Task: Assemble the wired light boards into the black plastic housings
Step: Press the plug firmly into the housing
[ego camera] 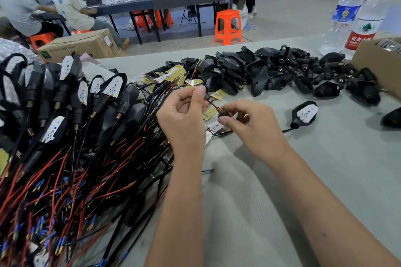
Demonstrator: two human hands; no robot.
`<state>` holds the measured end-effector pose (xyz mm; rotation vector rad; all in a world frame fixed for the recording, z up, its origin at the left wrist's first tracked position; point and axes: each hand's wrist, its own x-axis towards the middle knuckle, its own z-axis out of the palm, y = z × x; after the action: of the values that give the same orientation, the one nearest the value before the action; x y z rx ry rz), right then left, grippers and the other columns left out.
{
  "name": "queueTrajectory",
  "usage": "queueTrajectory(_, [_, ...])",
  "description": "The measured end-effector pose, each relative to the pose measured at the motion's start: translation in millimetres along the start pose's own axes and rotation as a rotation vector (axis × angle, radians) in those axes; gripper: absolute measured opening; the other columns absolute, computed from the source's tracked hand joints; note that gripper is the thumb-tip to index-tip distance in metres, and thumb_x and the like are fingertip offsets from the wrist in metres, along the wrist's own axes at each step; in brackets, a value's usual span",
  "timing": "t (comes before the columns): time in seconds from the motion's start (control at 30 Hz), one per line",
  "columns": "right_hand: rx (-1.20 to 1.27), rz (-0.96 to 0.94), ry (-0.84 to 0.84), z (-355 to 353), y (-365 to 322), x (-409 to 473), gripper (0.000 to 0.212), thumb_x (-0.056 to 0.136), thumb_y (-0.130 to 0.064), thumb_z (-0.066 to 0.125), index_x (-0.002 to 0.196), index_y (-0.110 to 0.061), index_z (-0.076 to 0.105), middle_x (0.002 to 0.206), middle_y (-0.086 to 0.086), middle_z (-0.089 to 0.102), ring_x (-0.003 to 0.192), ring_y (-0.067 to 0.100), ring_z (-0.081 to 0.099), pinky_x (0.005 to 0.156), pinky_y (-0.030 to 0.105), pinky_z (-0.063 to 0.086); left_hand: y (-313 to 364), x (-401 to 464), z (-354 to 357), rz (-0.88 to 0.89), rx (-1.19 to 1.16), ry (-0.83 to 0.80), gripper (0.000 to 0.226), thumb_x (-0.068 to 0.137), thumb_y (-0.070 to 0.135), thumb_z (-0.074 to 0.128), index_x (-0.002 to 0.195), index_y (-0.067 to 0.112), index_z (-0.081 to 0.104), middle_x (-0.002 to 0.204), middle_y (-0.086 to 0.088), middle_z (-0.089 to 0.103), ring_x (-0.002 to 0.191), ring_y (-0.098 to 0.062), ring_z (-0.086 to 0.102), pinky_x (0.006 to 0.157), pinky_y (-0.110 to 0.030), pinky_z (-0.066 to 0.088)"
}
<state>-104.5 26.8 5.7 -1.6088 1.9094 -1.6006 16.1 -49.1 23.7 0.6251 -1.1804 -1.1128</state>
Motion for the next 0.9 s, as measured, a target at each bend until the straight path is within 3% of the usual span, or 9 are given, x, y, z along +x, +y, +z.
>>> queueTrajectory(0.13, [0.011,-0.008,-0.007,0.3,-0.4,-0.2,0.013,0.086,-0.019,0.082,0.096,-0.025,0.074,0.080,-0.007,0.068,0.078,0.015,0.064,0.069,0.031,0.052,0.0,-3.6,6.2,0.004,0.043,-0.053,0.005,0.093,0.008,0.073,0.088,0.008,0.074,0.066,-0.001,0.070,0.061,-0.011,0.065,0.060,-0.021,0.052])
queueTrajectory(0.3, [-0.087,0.033,-0.079,-7.8,7.7,-1.8,0.014,0.086,-0.019,0.082,0.098,-0.022,0.076,0.083,-0.009,0.072,0.080,0.010,0.065,0.078,0.034,0.053,3.7,17.7,-16.7,-0.060,-0.084,0.182,0.005,0.094,0.011,0.072,0.090,0.009,0.071,0.064,0.000,0.069,0.060,-0.013,0.065,0.060,-0.023,0.052])
queueTrajectory(0.43, [-0.175,-0.001,-0.114,-7.7,8.7,-2.5,0.013,0.087,-0.025,0.081,0.098,-0.025,0.075,0.085,-0.011,0.071,0.086,0.012,0.063,0.083,0.040,0.052,1.3,22.5,-28.3,-0.114,-0.165,0.269,0.006,0.096,0.008,0.070,0.090,0.006,0.069,0.061,0.003,0.068,0.058,-0.010,0.063,0.060,-0.021,0.052])
queueTrajectory(0.53, [-0.335,-0.037,-0.066,-8.1,9.3,-2.8,0.014,0.085,-0.035,0.082,0.097,-0.032,0.075,0.087,-0.016,0.068,0.096,0.011,0.055,0.091,0.045,0.046,4.3,25.0,-32.7,-0.086,-0.142,0.259,0.005,0.096,0.008,0.070,0.092,0.005,0.070,0.062,0.002,0.068,0.058,-0.010,0.063,0.059,-0.020,0.052])
queueTrajectory(0.67, [-0.441,-0.024,0.019,-19.0,19.0,-1.1,0.017,0.080,-0.041,0.085,0.093,-0.037,0.074,0.083,-0.021,0.066,0.096,0.007,0.053,0.097,0.044,0.038,13.1,35.2,-44.9,-0.029,-0.119,0.272,0.007,0.096,0.008,0.070,0.088,0.008,0.070,0.064,0.003,0.069,0.059,-0.011,0.063,0.060,-0.021,0.051])
queueTrajectory(0.77, [-0.493,-0.035,0.053,-24.8,23.4,0.4,0.017,0.079,-0.045,0.084,0.091,-0.041,0.072,0.086,-0.025,0.066,0.099,0.001,0.045,0.088,0.031,0.018,17.7,41.1,-55.8,-0.029,-0.136,0.297,0.009,0.096,0.009,0.070,0.086,0.009,0.070,0.066,0.003,0.070,0.060,-0.011,0.063,0.061,-0.021,0.052])
queueTrajectory(0.9, [-0.570,-0.011,0.050,-32.7,27.6,-0.1,0.020,0.074,-0.047,0.088,0.088,-0.042,0.074,0.089,-0.024,0.064,0.106,0.003,0.034,0.080,0.030,0.010,15.8,40.8,-64.1,-0.090,-0.140,0.318,0.011,0.097,0.012,0.070,0.086,0.010,0.069,0.065,0.006,0.068,0.060,-0.009,0.063,0.063,-0.020,0.052])
